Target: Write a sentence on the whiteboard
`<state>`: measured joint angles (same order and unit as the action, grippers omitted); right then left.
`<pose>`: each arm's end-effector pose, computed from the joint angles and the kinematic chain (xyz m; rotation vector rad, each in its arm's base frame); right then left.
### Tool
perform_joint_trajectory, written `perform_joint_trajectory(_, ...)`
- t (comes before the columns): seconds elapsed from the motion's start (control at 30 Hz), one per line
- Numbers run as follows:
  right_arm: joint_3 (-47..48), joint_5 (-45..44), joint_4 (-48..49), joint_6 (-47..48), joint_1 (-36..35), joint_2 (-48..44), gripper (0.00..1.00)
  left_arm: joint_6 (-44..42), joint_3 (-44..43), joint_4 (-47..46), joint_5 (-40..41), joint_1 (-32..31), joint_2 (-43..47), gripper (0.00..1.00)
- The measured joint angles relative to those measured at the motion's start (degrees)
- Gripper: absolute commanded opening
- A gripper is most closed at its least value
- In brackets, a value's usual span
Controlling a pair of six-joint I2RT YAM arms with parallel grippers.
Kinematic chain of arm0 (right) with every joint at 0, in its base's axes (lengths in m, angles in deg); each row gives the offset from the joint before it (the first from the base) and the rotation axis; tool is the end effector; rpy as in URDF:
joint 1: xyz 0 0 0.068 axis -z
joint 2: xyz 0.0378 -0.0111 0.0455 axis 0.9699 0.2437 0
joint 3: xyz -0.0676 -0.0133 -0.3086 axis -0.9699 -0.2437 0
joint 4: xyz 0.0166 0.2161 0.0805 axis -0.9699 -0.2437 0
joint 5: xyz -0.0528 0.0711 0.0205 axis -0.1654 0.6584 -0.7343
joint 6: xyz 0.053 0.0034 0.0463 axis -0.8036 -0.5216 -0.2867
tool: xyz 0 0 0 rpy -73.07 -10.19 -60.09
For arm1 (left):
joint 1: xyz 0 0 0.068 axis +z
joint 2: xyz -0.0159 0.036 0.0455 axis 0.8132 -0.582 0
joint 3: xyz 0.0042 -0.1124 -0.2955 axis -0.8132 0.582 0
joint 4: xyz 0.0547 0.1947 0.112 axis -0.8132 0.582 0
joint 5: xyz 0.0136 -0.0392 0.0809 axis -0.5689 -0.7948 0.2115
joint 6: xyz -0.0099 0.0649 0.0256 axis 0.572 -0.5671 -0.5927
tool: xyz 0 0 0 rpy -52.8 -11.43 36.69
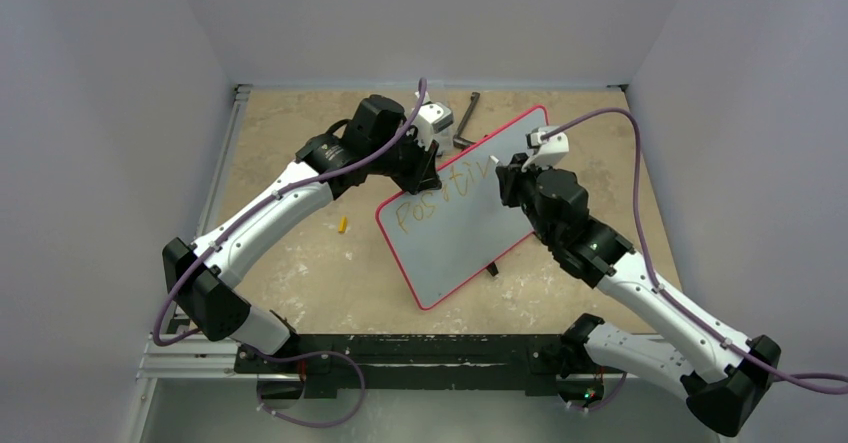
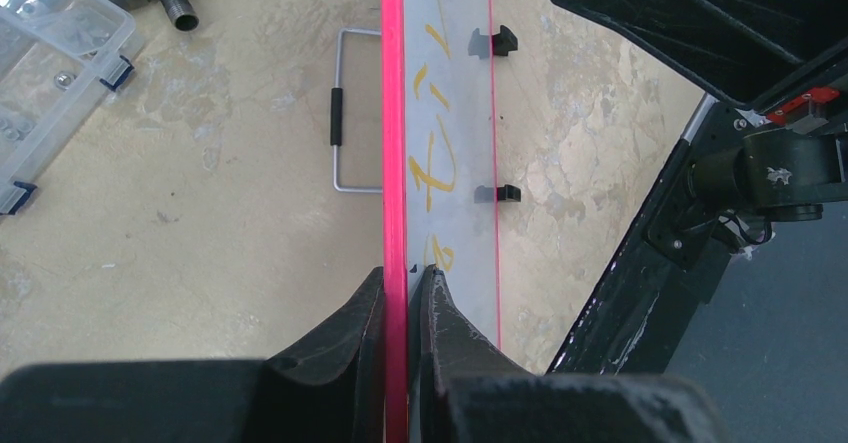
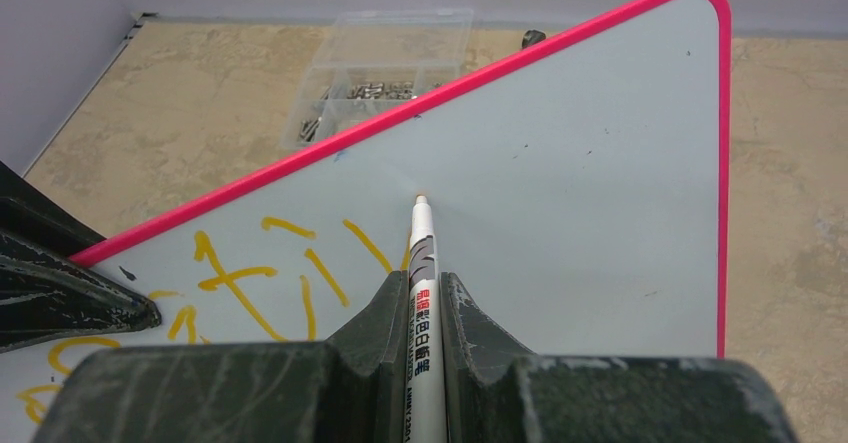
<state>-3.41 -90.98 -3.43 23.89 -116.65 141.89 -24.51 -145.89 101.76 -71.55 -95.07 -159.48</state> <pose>0.1456 0.0921 0.3843 -0.0602 1.7602 0.3152 0.2251 -0.2180 0.4073 0.8835 2.1298 -0.7909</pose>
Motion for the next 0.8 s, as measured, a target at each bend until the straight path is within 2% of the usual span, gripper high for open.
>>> perform_joint_trajectory(0.33,2.6,1.3,-0.9,0.2,0.0,-0.5,0.00,-0.1,0.0,-0.5,0.0,-0.3,0.0,0.00)
perform_joint_trajectory(0.8,3.9,1.5,-4.3,0.2,0.1,-7.1,0.00,0.0,0.0,-0.6,0.0,-0.3,0.0,0.00)
